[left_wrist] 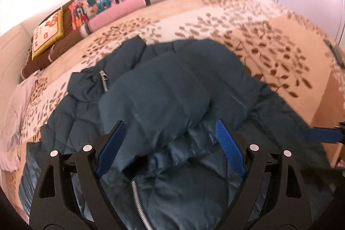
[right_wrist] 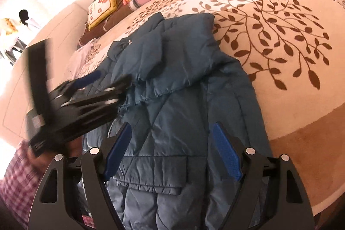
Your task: Fold large clothes
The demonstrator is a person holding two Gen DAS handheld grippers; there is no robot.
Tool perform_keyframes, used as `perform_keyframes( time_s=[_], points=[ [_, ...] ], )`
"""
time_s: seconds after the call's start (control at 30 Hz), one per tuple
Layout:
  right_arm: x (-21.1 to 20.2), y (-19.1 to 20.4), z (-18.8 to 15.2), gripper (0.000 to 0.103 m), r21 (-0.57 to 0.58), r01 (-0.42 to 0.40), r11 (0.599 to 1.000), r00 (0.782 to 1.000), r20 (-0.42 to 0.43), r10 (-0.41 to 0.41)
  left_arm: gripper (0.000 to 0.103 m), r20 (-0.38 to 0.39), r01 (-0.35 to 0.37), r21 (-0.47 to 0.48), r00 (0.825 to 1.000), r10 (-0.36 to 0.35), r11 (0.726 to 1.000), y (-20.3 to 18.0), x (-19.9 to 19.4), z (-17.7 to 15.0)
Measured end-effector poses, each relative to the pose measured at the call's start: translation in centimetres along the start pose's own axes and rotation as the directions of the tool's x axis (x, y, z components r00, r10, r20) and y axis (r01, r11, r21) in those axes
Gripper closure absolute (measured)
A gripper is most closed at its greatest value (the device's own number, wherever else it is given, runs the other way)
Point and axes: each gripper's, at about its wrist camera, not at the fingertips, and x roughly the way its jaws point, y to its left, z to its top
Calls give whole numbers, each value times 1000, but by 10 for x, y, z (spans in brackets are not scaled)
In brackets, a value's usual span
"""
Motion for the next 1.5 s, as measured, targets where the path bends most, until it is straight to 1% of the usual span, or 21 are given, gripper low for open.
perform_keyframes(
  time_s=[0.03,0.1,0.13,0.17,0.2,0.27,0.33,0.43,0.57,0.7,0.83,0.93,1.1,1.17,1.2,1.27,1.3,1.37,1.4,1.47,1.5],
  points=[
    [0,0,-1,27,-4,-4,1000,1000,0,4,19,-22,5,9,1000,-5,1000,-3,8,1],
    [0,0,-3,27,-8,-9,1000,1000,-6,9,23,-53,12,12,999,-11,1000,-8,20,2],
    [1,0,-3,27,-10,-6,1000,1000,-9,6,34,-75,3,16,997,-2,1000,-10,27,2],
    [2,0,-3,27,-12,-3,1000,1000,-11,3,50,-99,-22,21,995,24,1000,-10,34,2],
    [4,1,-3,27,-14,3,1000,1000,-13,-4,55,-116,-39,22,992,41,999,-9,40,2],
    [6,2,-3,27,-19,17,1000,1000,-16,-17,78,-138,-54,3,989,54,999,-3,45,0],
    [5,5,-5,27,-33,28,999,999,-14,-29,88,-129,-63,-36,990,58,997,7,40,0],
    [4,12,-7,27,-61,57,997,998,-6,-58,90,-95,-57,-116,994,46,992,25,24,-1],
    [7,20,-10,27,-80,78,994,997,-13,-80,91,-40,-55,-206,998,47,977,53,1,-5],
    [12,27,-14,27,-103,92,990,995,-29,-96,91,-12,-59,-308,998,58,950,92,-17,-18],
    [16,35,-19,27,-126,94,988,994,-41,-100,91,-19,-80,-426,997,79,901,141,-26,-42],
    [20,42,-22,27,-140,91,986,994,-51,-99,92,-57,-90,-514,996,71,853,177,-17,-63],
    [27,52,-26,27,-172,91,981,992,-69,-104,91,-114,-77,-598,993,11,798,197,8,-97],
    [29,54,-27,27,-178,92,980,992,-74,-106,87,-144,-89,-640,990,-5,764,199,19,-109],
    [31,55,-27,27,-182,92,979,991,-79,-107,83,-160,-101,-669,987,-11,736,201,24,-115],
    [33,58,-29,27,-187,93,978,990,-83,-110,63,-187,-126,-702,982,-11,701,205,28,-125],
    [34,60,-29,27,-192,94,977,990,-86,-112,59,-193,-135,-720,981,-8,681,209,30,-129],
    [35,62,-31,27,-198,94,976,989,-89,-114,51,-184,-129,-735,983,-14,665,212,28,-135],
    [36,63,-31,27,-201,95,975,989,-91,-115,49,-186,-131,-736,983,-12,664,212,27,-136],
    [38,66,-33,27,-209,96,973,988,-96,-118,41,-184,-138,-738,983,-1,661,216,21,-138],
    [38,68,-34,27,-210,97,973,988,-98,-120,40,-185,-143,-738,983,6,659,219,18,-141]
  ],
)
